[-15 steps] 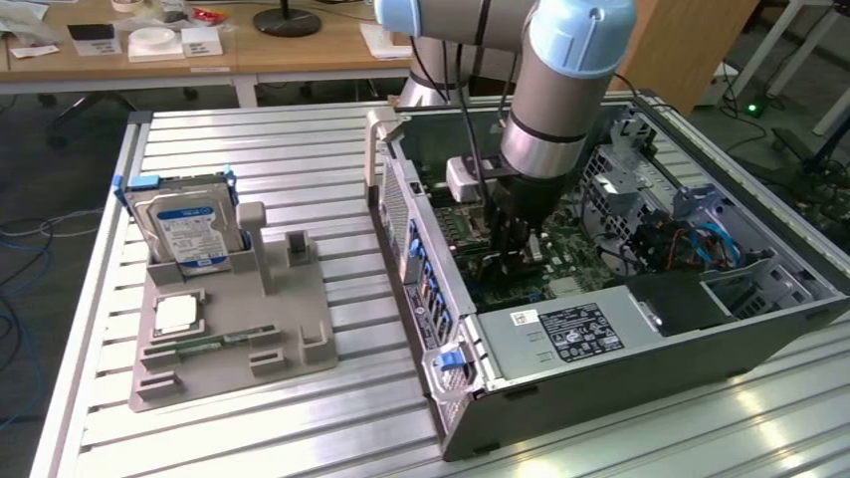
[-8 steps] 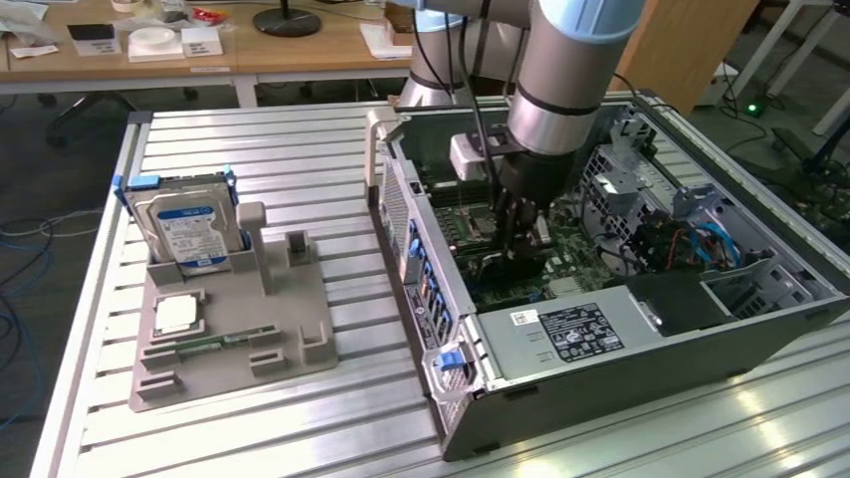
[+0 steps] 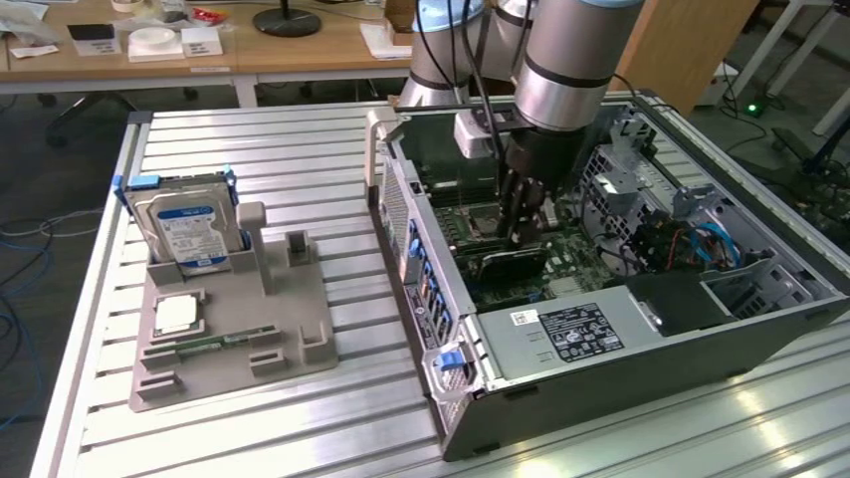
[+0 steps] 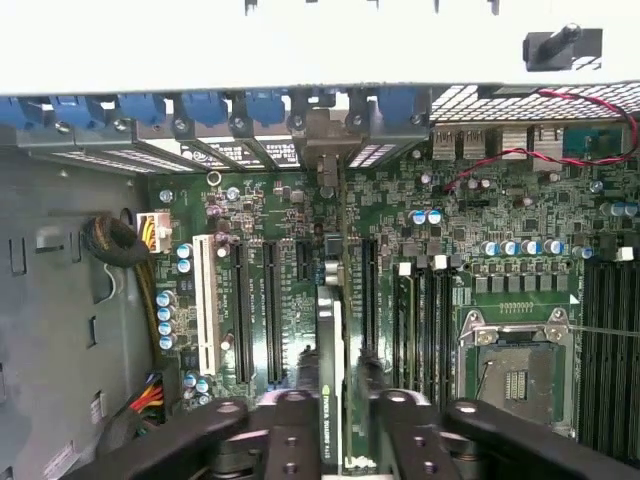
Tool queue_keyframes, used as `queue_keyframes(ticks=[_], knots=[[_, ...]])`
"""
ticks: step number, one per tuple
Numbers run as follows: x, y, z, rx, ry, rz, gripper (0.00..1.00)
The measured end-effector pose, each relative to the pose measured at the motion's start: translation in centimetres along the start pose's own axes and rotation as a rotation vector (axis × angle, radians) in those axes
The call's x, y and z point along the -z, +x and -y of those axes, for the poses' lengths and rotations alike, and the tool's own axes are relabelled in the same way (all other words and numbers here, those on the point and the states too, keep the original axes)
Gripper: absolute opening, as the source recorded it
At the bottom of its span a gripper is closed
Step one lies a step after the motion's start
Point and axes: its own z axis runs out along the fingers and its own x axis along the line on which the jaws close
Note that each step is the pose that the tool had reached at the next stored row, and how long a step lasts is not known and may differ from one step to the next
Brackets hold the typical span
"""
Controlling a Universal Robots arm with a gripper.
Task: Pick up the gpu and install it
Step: 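Insert the gpu into the slot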
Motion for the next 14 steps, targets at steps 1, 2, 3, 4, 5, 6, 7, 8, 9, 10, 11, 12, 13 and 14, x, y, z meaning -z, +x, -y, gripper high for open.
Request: queue_keyframes(ticks=[1,2,3,4,5,6,7,8,9,10,11,12,13,14], knots=[[0.00,0.00,0.00,0.000,0.0000,0.0000,0.22],[0.00,0.00,0.00,0.000,0.0000,0.0000,0.22],[0.00,0.00,0.00,0.000,0.0000,-0.0001,0.22],[0.01,0.00,0.00,0.000,-0.0001,-0.0001,0.16],[0.01,0.00,0.00,0.000,-0.0001,-0.0001,0.11],[0.00,0.00,0.00,0.000,0.0000,-0.0001,0.11],[0.00,0.00,0.00,0.000,0.0000,-0.0001,0.11],[0.00,0.00,0.00,0.000,0.0000,-0.0001,0.11],[0.00,0.00,0.00,0.000,-0.0001,-0.0001,0.11],[0.00,0.00,0.00,0.000,0.0000,-0.0001,0.11],[0.01,0.00,0.00,0.000,0.0000,-0.0001,0.11],[0.00,0.00,0.00,0.000,0.0000,-0.0001,0.11],[0.00,0.00,0.00,0.000,-0.0001,-0.0001,0.11],[0.00,0.00,0.00,0.000,0.0000,-0.0001,0.11]])
